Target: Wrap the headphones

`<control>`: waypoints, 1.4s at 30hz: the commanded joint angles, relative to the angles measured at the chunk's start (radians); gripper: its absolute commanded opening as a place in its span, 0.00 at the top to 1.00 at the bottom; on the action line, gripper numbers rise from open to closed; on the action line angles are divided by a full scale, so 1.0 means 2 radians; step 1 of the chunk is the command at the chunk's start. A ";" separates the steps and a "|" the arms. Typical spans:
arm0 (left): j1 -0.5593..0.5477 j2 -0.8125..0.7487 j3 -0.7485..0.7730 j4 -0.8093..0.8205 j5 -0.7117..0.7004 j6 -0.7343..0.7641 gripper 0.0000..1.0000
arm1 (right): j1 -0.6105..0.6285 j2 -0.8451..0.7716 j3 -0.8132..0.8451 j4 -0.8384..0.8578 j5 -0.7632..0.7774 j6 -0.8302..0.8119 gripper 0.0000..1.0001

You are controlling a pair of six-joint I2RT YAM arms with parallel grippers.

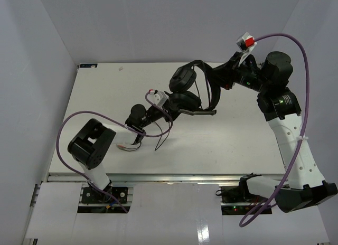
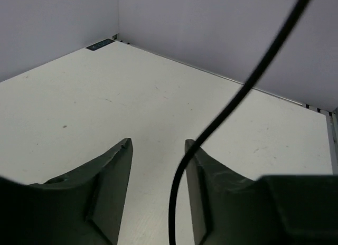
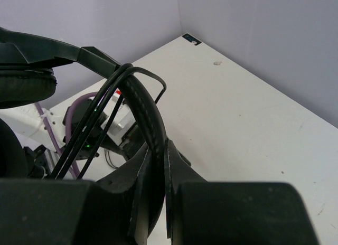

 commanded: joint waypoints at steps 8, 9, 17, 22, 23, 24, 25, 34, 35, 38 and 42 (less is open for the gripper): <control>-0.079 -0.140 -0.172 0.018 0.008 -0.024 0.67 | -0.041 0.032 0.055 0.025 0.106 0.034 0.92; -0.084 -0.139 -0.181 0.025 0.006 -0.027 0.66 | -0.043 0.036 0.058 0.025 0.105 0.035 0.92; -0.093 -0.126 -0.181 0.068 -0.060 -0.014 0.25 | -0.046 0.025 0.058 0.020 0.094 0.035 0.92; -0.070 -0.099 -0.149 0.088 -0.162 -0.003 0.06 | -0.046 0.019 0.052 0.020 0.084 0.039 0.92; -0.057 -0.086 -0.131 0.084 -0.163 -0.011 0.05 | -0.046 0.018 0.051 0.020 0.081 0.040 0.92; -0.047 -0.072 -0.107 0.082 -0.157 -0.017 0.03 | -0.046 0.017 0.051 0.020 0.079 0.040 0.92; -0.037 -0.059 -0.084 0.080 -0.151 -0.023 0.02 | -0.046 0.016 0.050 0.020 0.077 0.040 0.92; -0.017 0.154 0.138 0.134 -0.053 -0.070 0.02 | -0.046 0.001 0.043 0.021 0.064 0.052 0.92; -0.017 0.176 0.160 0.152 -0.035 -0.084 0.02 | -0.046 0.002 0.044 0.020 0.062 0.052 0.92; -0.019 0.228 0.209 0.175 0.004 -0.120 0.02 | -0.047 0.004 0.046 0.019 0.058 0.053 0.92; -0.021 0.259 0.280 0.138 0.050 -0.154 0.10 | -0.046 0.006 0.041 0.021 0.053 0.056 0.92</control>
